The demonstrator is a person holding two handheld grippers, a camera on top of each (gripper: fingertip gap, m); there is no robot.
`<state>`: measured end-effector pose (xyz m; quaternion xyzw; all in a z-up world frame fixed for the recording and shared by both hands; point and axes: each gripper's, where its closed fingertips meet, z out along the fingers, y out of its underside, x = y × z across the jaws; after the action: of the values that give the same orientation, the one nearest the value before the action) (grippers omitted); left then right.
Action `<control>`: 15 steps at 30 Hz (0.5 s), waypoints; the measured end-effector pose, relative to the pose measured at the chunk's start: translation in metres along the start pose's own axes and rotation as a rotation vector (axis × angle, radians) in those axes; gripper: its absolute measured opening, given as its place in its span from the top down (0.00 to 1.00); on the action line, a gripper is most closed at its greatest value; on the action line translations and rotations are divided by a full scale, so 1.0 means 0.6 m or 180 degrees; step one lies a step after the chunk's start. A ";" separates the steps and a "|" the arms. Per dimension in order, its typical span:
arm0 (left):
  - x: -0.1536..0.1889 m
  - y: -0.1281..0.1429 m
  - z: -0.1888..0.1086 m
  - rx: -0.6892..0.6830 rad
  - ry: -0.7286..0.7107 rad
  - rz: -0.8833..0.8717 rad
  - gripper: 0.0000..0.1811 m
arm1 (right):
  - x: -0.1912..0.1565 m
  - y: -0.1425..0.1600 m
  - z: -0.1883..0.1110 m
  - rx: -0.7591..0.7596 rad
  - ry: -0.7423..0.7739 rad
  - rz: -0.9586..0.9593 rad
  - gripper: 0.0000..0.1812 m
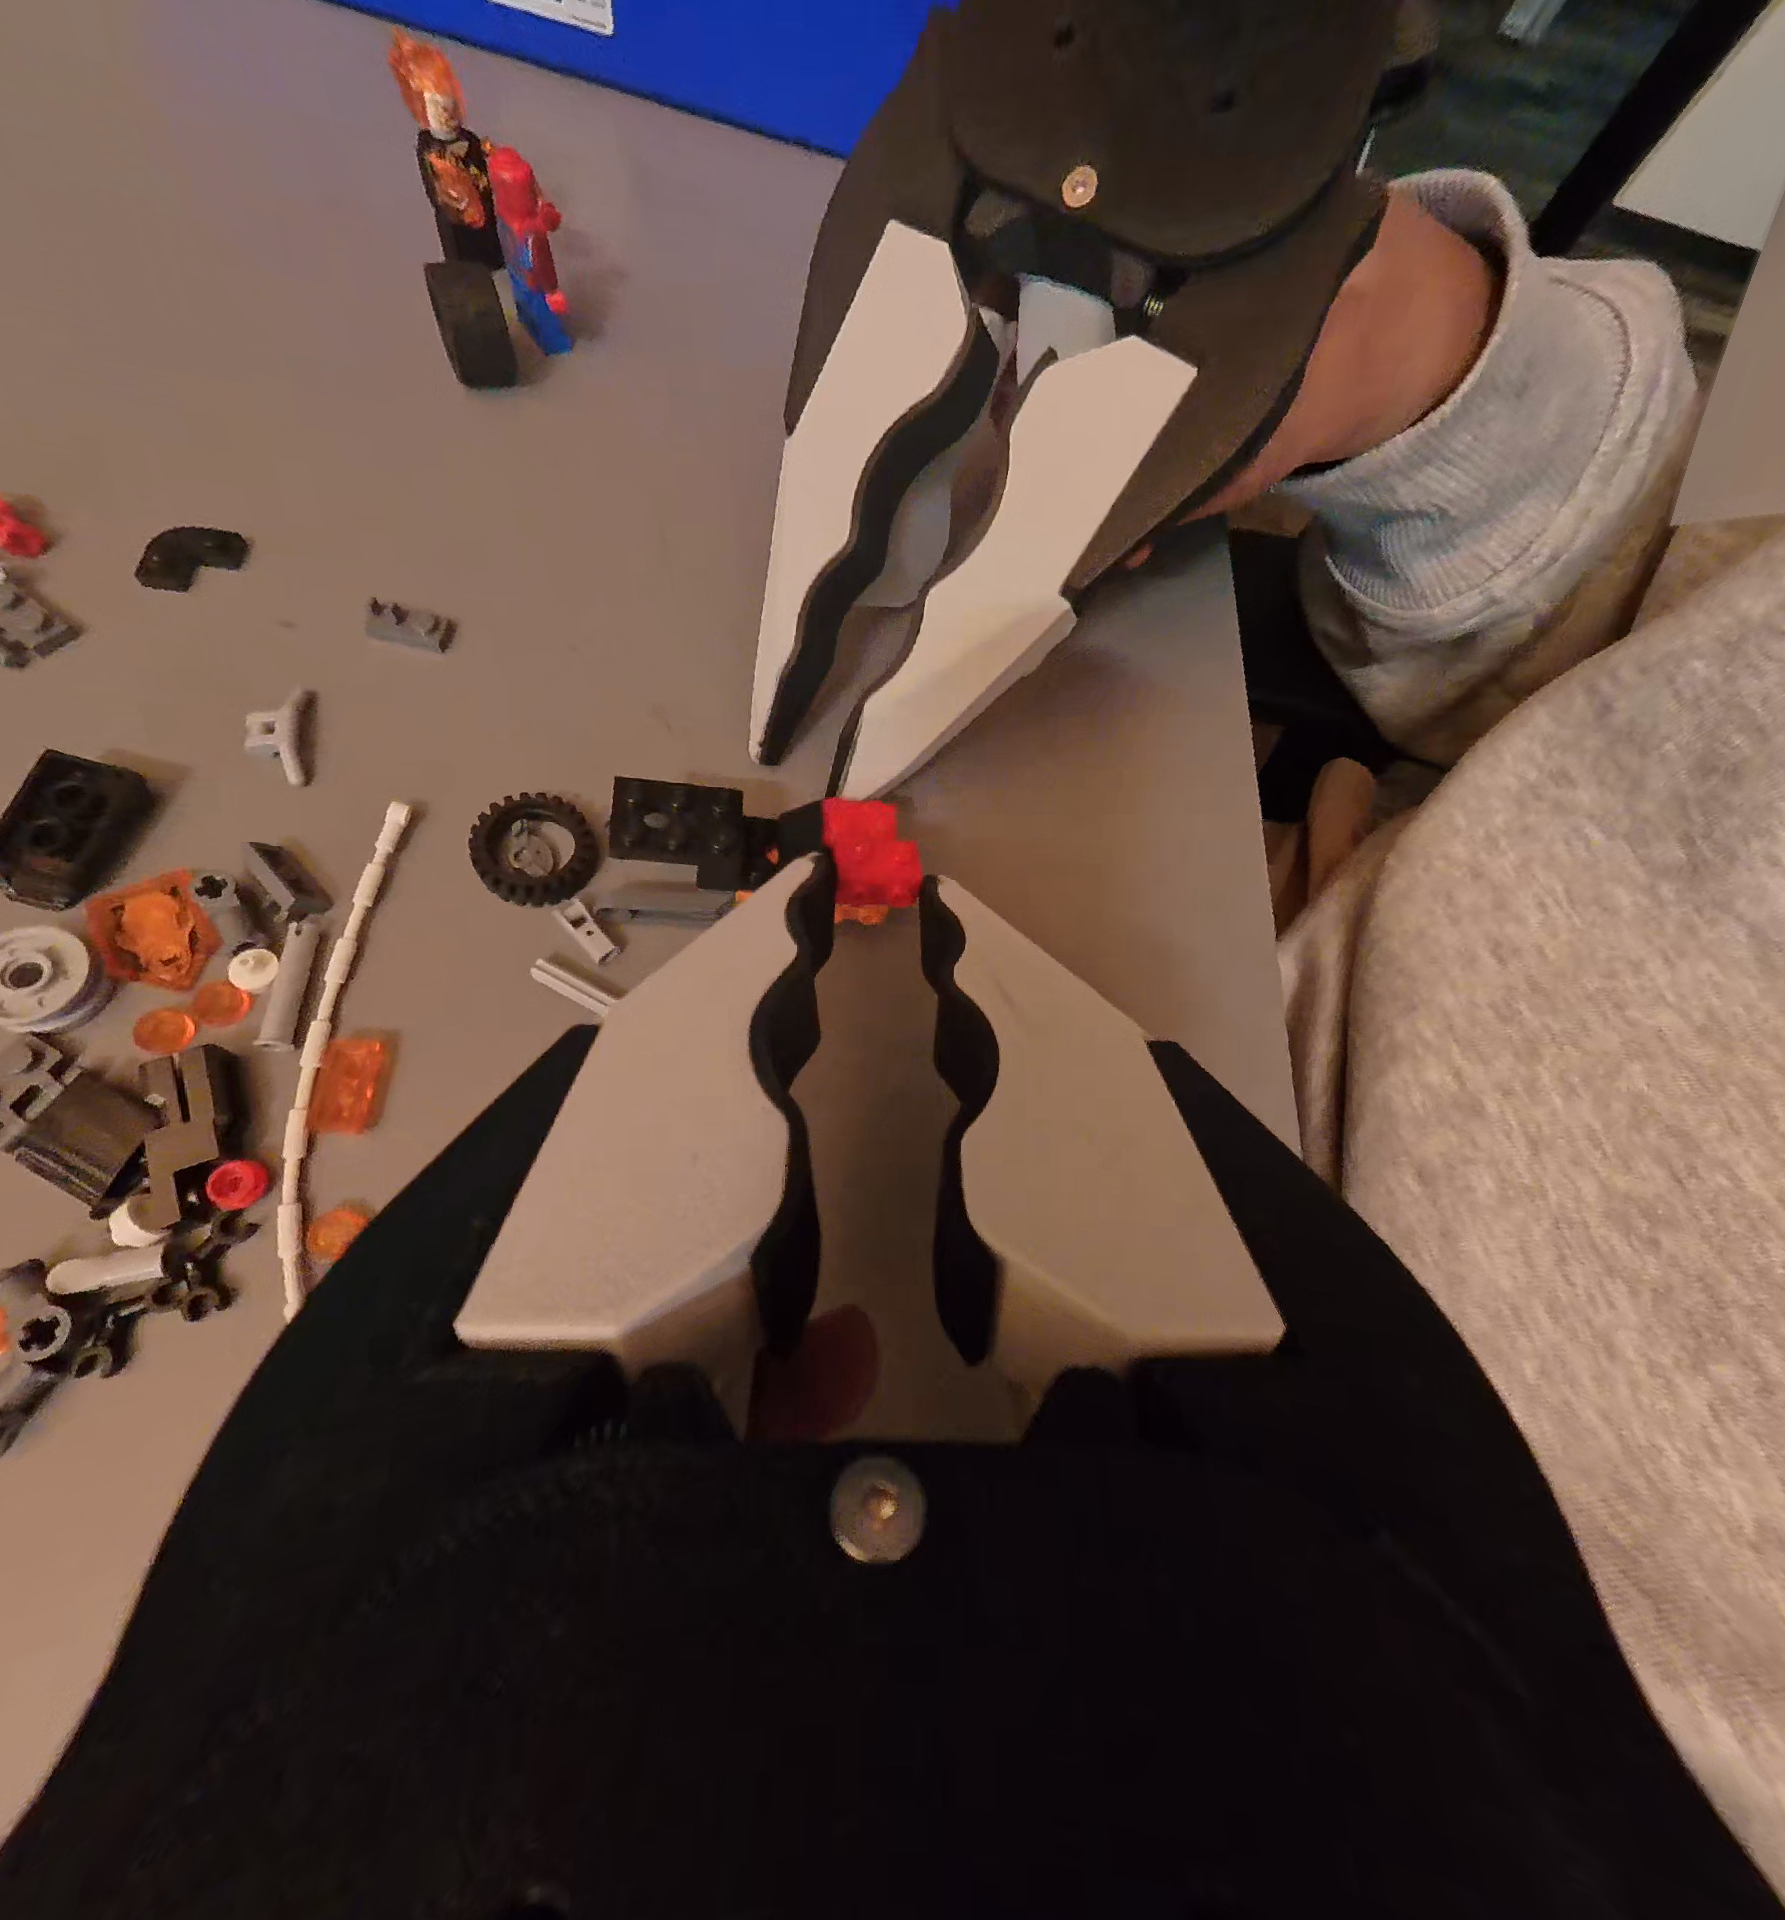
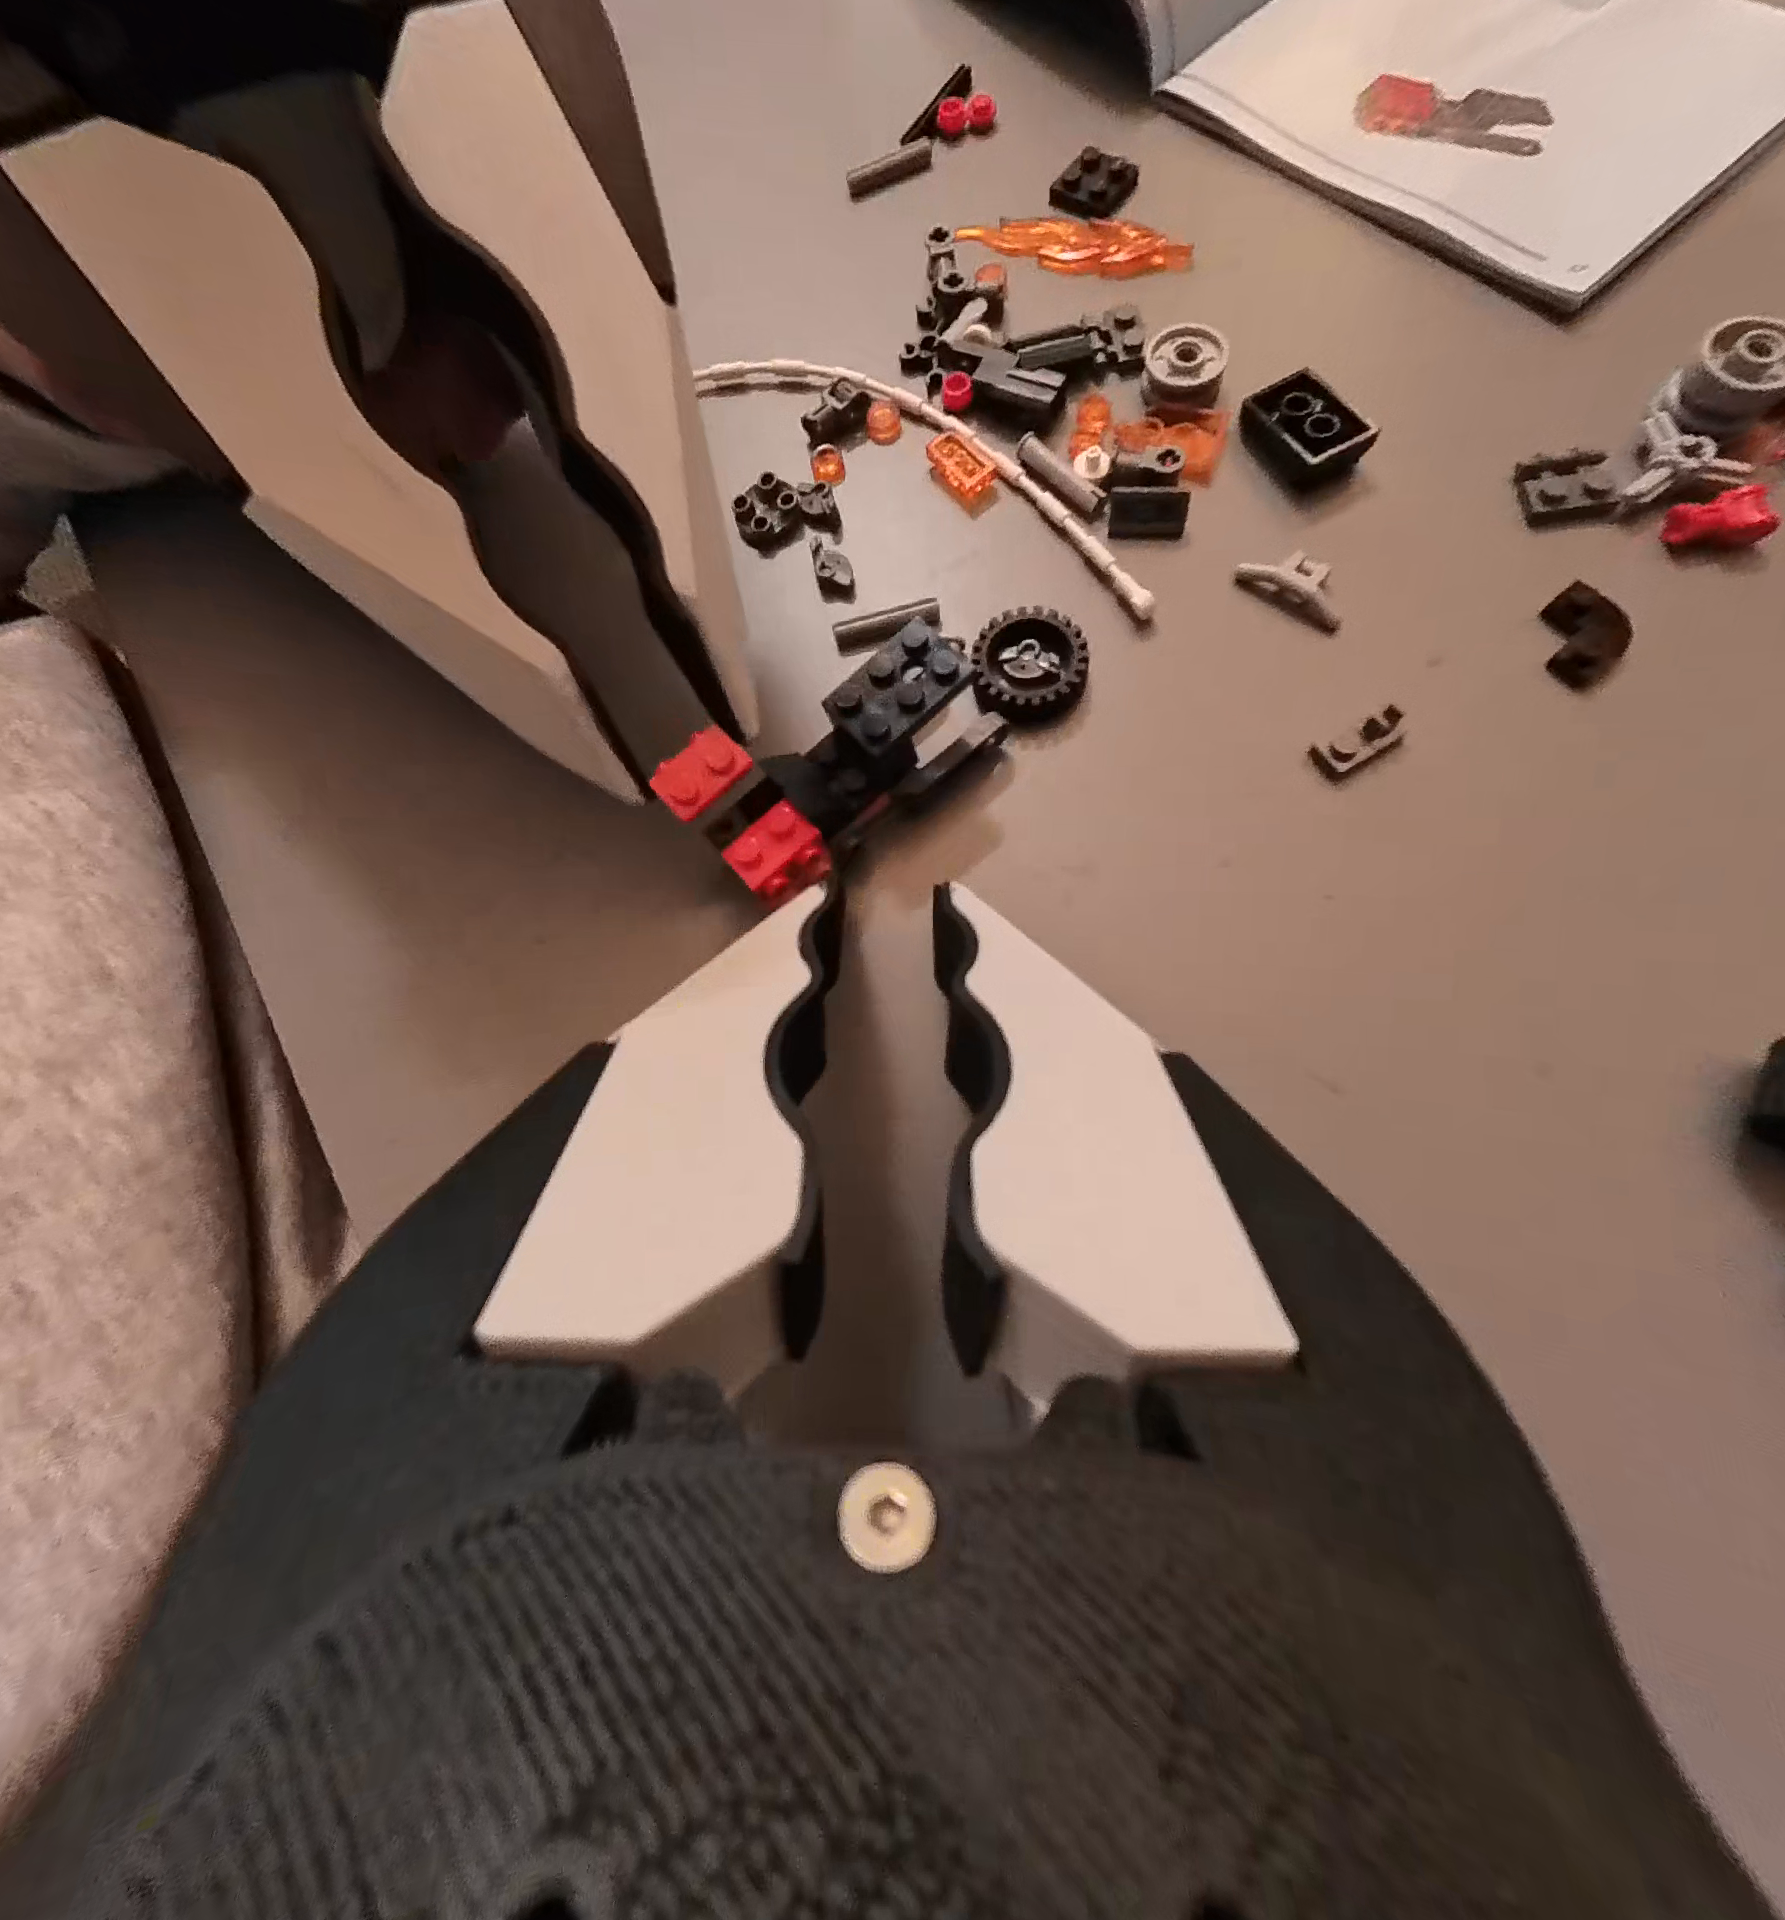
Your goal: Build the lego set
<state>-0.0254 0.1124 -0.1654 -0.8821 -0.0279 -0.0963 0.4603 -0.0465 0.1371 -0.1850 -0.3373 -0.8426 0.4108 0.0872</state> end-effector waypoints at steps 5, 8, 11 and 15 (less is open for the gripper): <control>-0.002 0.007 0.005 -0.0108 -0.0069 -0.0012 0.92 | -0.005 -0.008 0.000 0.0081 -0.0028 0.0002 0.92; -0.002 0.011 0.007 -0.0160 -0.0086 -0.0020 0.92 | -0.006 -0.008 0.001 0.0075 -0.0046 0.0019 0.92; -0.003 0.012 0.007 -0.0168 -0.0131 0.0008 0.92 | -0.007 -0.009 0.003 0.0075 -0.0027 -0.0006 0.92; -0.005 0.012 0.005 -0.0150 -0.0158 -0.0012 0.92 | -0.008 -0.009 0.004 0.0064 -0.0026 -0.0019 0.92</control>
<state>-0.0267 0.1108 -0.1736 -0.8948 -0.0387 -0.0758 0.4383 -0.0466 0.1300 -0.1818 -0.3322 -0.8398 0.4203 0.0883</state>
